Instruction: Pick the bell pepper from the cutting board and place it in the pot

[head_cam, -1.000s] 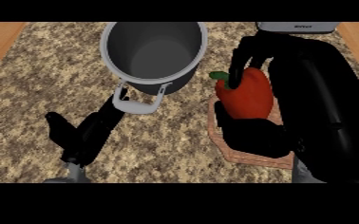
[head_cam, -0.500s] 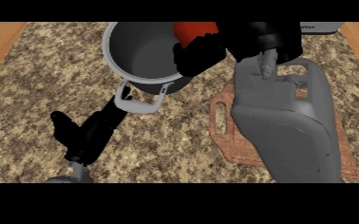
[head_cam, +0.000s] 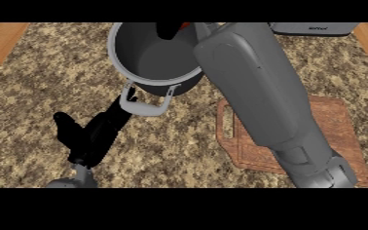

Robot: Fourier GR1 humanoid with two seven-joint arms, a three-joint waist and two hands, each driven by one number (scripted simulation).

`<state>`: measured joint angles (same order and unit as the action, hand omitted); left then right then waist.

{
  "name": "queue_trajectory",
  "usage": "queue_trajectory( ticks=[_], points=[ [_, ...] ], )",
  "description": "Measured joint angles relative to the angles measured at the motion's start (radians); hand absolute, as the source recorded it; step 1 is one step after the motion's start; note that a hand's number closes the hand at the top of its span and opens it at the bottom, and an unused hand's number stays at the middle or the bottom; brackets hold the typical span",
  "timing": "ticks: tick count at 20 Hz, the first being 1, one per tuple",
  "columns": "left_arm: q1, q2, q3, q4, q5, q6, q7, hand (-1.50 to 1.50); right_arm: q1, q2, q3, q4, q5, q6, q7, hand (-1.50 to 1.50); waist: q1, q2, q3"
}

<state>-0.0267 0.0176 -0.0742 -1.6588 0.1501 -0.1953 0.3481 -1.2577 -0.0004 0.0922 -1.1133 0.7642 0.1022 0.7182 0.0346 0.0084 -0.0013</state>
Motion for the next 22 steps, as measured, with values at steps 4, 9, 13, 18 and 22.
queue_trajectory(
  ticks=[4, 9, 13, 18, 22],
  points=[
    [-0.005, 0.006, 0.006, 0.02, 0.007, -0.016, -0.018, 0.0, -0.073, 0.0, 0.022, 0.2, -0.033, -0.117, -0.067, 1.5, 0.011, 0.003, 0.0],
    [-0.043, -0.004, -0.011, 0.036, 0.006, -0.01, -0.008, 0.0, -0.12, 0.0, 0.058, 0.403, -0.11, -0.272, -0.168, 1.5, 0.035, 0.011, -0.001],
    [-0.046, -0.008, -0.028, 0.042, -0.002, -0.02, -0.015, 0.0, -0.153, 0.0, 0.084, 0.521, -0.193, -0.359, -0.226, 1.5, 0.063, 0.017, -0.001],
    [-0.054, -0.004, -0.035, 0.042, 0.001, -0.02, -0.014, 0.0, -0.158, 0.0, 0.096, 0.637, -0.289, -0.403, -0.276, -1.5, 0.082, 0.022, -0.001],
    [-0.078, -0.007, -0.047, 0.057, 0.001, -0.025, -0.012, 0.0, -0.136, 0.0, 0.049, 0.657, -0.411, -0.464, -0.327, -1.5, 0.104, 0.03, -0.001]
  ],
)
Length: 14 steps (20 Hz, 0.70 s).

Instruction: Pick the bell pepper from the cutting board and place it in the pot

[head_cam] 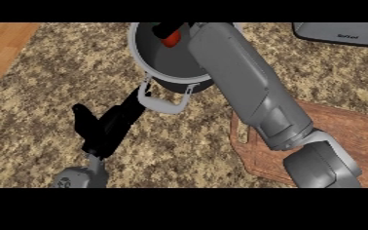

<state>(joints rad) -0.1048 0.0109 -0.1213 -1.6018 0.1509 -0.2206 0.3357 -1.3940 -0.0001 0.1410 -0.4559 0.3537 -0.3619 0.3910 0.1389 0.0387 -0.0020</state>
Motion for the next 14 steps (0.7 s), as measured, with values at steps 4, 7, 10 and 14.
queue_trajectory(
  ticks=[4, 7, 10, 14],
  points=[
    [-0.015, -0.005, -0.006, 0.0, 0.003, 0.003, 0.01, 0.0, 0.028, 0.0, -0.029, 0.009, -0.115, -0.051, -0.094, -1.5, 0.013, 0.002, 0.001],
    [-0.019, -0.006, -0.019, 0.007, -0.001, 0.01, 0.01, 0.0, 0.033, 0.0, -0.043, 0.018, -0.188, -0.089, -0.16, -1.5, 0.022, 0.004, 0.001],
    [-0.015, 0.0, -0.017, -0.001, 0.003, 0.007, 0.018, 0.0, 0.036, 0.0, -0.057, 0.033, -0.243, -0.135, -0.23, -1.5, 0.021, 0.002, 0.001],
    [-0.019, 0.002, -0.004, -0.002, 0.009, 0.01, 0.022, 0.0, 0.029, 0.0, -0.061, 0.077, -0.265, -0.213, -0.303, -1.5, 0.002, 0.0, 0.001]
  ],
)
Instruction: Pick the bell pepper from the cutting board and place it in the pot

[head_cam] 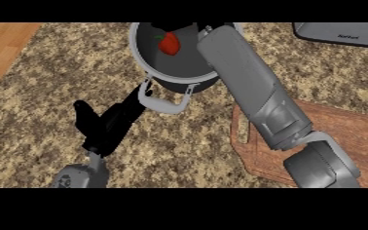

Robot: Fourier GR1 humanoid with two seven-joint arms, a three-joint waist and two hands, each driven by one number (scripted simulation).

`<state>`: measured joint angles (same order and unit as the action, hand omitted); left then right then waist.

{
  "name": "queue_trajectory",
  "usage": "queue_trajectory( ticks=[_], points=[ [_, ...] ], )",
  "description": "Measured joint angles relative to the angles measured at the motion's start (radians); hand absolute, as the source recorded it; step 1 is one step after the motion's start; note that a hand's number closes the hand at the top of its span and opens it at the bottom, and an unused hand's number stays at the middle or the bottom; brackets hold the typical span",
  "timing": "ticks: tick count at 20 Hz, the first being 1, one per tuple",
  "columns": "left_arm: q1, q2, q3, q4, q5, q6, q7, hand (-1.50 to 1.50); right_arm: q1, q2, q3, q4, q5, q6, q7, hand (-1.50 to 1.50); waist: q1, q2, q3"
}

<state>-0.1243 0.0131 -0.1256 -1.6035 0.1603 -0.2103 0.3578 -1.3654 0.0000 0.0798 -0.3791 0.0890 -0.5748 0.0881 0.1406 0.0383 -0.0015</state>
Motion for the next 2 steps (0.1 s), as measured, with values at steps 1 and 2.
queue_trajectory(
  ticks=[1, 2],
  points=[
    [0.002, 0.0, 0.002, 0.0, -0.002, 0.003, -0.002, 0.0, 0.002, 0.0, -0.004, 0.014, -0.003, -0.016, -0.019, -1.5, -0.006, -0.001, 0.0],
    [0.009, -0.003, 0.0, 0.0, -0.003, 0.007, -0.005, 0.0, -0.003, 0.0, -0.004, 0.025, -0.011, -0.035, -0.027, -1.5, -0.009, -0.002, 0.0]
  ],
)
